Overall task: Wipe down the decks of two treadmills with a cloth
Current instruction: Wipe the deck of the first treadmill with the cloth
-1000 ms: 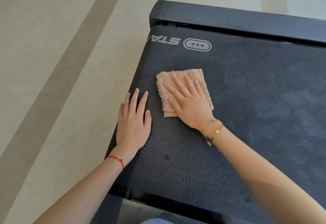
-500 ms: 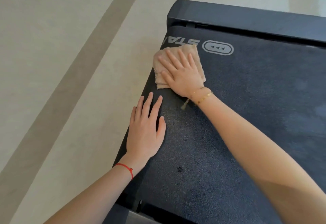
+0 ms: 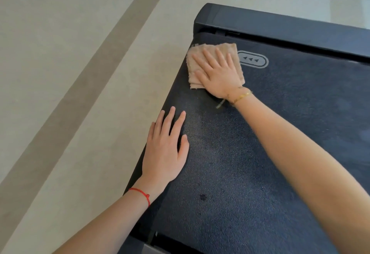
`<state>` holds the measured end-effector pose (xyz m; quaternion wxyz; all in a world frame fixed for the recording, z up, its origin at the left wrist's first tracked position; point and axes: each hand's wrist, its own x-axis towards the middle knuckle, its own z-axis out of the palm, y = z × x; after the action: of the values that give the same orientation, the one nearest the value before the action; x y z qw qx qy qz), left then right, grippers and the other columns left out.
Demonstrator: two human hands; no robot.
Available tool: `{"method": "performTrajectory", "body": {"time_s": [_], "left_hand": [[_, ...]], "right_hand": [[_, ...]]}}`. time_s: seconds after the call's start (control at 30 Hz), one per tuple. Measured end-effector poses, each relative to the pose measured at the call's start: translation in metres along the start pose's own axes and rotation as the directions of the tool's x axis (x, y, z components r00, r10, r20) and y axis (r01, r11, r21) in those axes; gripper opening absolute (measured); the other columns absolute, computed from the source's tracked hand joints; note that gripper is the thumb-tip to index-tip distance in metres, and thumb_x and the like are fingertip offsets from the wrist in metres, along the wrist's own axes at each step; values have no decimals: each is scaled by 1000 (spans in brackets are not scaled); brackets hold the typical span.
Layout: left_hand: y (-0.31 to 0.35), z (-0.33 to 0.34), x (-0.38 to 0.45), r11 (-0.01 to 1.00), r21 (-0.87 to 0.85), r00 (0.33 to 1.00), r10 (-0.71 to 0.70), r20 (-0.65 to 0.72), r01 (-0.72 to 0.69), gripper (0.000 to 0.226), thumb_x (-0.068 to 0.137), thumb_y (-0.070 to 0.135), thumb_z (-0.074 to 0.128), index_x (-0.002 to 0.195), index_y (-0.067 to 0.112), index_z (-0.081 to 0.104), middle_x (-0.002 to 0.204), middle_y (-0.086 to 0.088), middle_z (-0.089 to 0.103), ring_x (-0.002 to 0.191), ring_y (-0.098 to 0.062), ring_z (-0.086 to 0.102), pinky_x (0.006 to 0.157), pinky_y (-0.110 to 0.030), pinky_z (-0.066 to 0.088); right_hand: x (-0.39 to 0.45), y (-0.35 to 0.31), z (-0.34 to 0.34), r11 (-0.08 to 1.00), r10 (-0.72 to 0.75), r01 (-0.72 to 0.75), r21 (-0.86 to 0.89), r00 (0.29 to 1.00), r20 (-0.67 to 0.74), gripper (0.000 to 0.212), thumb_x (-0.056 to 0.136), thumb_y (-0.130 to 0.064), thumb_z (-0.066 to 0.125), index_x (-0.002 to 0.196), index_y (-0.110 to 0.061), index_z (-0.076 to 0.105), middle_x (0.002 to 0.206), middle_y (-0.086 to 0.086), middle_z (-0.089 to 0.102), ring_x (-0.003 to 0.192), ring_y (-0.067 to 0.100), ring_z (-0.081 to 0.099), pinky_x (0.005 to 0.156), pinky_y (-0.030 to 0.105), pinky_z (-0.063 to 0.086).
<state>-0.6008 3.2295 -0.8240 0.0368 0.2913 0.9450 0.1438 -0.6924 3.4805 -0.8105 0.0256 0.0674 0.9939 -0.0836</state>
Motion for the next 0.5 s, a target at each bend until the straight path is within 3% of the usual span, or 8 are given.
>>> {"method": "performTrajectory", "body": {"time_s": [0.07, 0.17, 0.23, 0.33, 0.5], "left_hand": [[0, -1, 1, 1000, 0, 1000, 4, 2, -4, 57, 101, 38, 28, 157, 25, 25, 165, -2, 19, 152, -26, 14, 120, -48, 24], [2, -1, 1, 1000, -5, 1000, 5, -4, -5, 57, 100, 37, 29, 156, 23, 28, 164, -4, 21, 151, -28, 17, 120, -49, 24], [3, -2, 1, 1000, -8, 1000, 2, -4, -2, 57, 100, 36, 29, 156, 23, 28, 164, -4, 21, 151, -29, 17, 120, -49, 23], [2, -1, 2, 1000, -4, 1000, 4, -7, -4, 55, 101, 34, 32, 155, 22, 29, 164, -5, 22, 151, -29, 18, 120, -48, 22], [1, -2, -1, 1000, -18, 1000, 21, -4, -21, 54, 102, 29, 39, 155, 20, 30, 163, -7, 23, 150, -31, 18, 119, -50, 24]], "right_hand": [[-13, 37, -4, 992, 122, -122, -13, 992, -19, 57, 104, -53, 18, 158, -37, 10, 167, -2, 2, 152, 34, -3, 121, 53, -5], [-27, 88, -16, 918, 393, -393, 45, 919, 18, 59, 102, -56, 15, 158, -39, 6, 167, -1, -2, 152, 35, -7, 121, 55, -9], [-35, 88, -16, 899, 434, -434, 58, 901, 22, 58, 102, -55, 15, 157, -40, 4, 167, -1, -4, 151, 36, -9, 120, 55, -11], [-59, 47, -4, 948, 313, -314, 48, 949, 28, 57, 103, -53, 15, 157, -40, 2, 167, -3, -4, 152, 35, -9, 120, 55, -12], [-155, -27, 14, 999, -22, 22, 42, 1000, 1, 57, 103, -55, 14, 157, -40, 3, 167, -6, -1, 151, 32, -10, 119, 51, -14]]}}
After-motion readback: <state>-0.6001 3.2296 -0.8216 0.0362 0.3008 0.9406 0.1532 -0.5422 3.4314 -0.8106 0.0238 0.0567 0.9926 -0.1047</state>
